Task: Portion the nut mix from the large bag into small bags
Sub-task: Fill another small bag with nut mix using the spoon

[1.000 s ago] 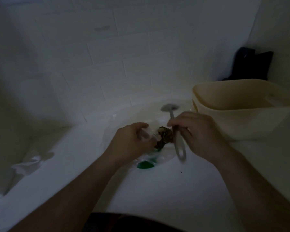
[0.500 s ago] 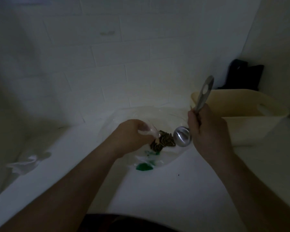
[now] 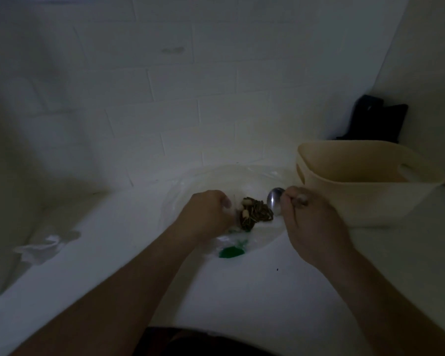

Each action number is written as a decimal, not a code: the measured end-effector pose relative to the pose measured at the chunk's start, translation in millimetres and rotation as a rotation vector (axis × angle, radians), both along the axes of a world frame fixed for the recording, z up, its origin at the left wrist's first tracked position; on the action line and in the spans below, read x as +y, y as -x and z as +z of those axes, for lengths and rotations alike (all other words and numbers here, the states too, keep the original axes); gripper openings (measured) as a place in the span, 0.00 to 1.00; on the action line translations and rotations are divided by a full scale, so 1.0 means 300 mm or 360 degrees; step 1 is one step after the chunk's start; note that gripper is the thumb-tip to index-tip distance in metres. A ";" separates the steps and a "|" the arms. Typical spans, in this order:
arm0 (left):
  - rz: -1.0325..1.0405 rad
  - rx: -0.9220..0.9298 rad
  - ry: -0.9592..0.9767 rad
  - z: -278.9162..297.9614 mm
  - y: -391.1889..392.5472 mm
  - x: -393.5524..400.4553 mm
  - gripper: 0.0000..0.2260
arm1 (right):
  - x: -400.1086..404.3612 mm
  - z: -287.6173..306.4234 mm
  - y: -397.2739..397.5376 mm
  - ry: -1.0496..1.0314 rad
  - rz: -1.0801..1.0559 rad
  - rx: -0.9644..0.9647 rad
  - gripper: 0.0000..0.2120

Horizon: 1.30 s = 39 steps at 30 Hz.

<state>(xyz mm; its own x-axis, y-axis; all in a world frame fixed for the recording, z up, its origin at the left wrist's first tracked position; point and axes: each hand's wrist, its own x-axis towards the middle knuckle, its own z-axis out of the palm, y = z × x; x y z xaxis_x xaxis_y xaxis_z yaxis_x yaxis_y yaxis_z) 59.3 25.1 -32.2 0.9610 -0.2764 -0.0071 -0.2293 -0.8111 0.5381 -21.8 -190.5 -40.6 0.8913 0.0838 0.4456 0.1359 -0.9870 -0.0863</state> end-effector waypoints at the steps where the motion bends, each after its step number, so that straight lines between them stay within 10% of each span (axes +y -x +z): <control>1: -0.0009 -0.0030 0.0005 0.000 0.002 -0.003 0.17 | 0.002 -0.005 0.006 0.0040 -0.0007 0.0023 0.37; 8: 0.0071 -0.0191 0.0330 -0.043 0.038 -0.035 0.02 | 0.079 -0.005 0.067 -0.0657 0.0031 -0.0193 0.16; 14: 0.0376 0.0304 0.1224 0.003 -0.012 -0.081 0.03 | 0.040 0.005 0.049 0.0125 0.0110 -0.0363 0.18; 17: 0.0373 0.0340 0.1424 0.036 -0.039 -0.106 0.03 | 0.051 0.004 0.048 -0.0320 0.0057 -0.0219 0.11; 22: 0.0361 0.0497 0.1710 0.060 -0.031 -0.136 0.06 | 0.052 -0.015 0.027 -0.0948 -0.0003 -0.0270 0.28; 32: 0.0167 0.0552 0.1110 0.073 -0.003 -0.022 0.13 | 0.028 -0.016 0.030 -0.1519 -0.0237 -0.0224 0.20; 39: -0.0114 0.0031 0.0296 0.101 0.021 0.052 0.19 | 0.032 0.026 0.028 -0.1633 -0.0190 -0.0214 0.20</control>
<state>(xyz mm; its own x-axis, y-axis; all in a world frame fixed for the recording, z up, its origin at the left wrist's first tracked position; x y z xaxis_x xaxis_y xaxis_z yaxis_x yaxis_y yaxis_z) 52.9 40.7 -2.0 0.9391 -0.3422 0.0320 -0.2708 -0.6791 0.6822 -30.1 -181.0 -32.8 0.8066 -0.4769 0.3493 0.1130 -0.4555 -0.8830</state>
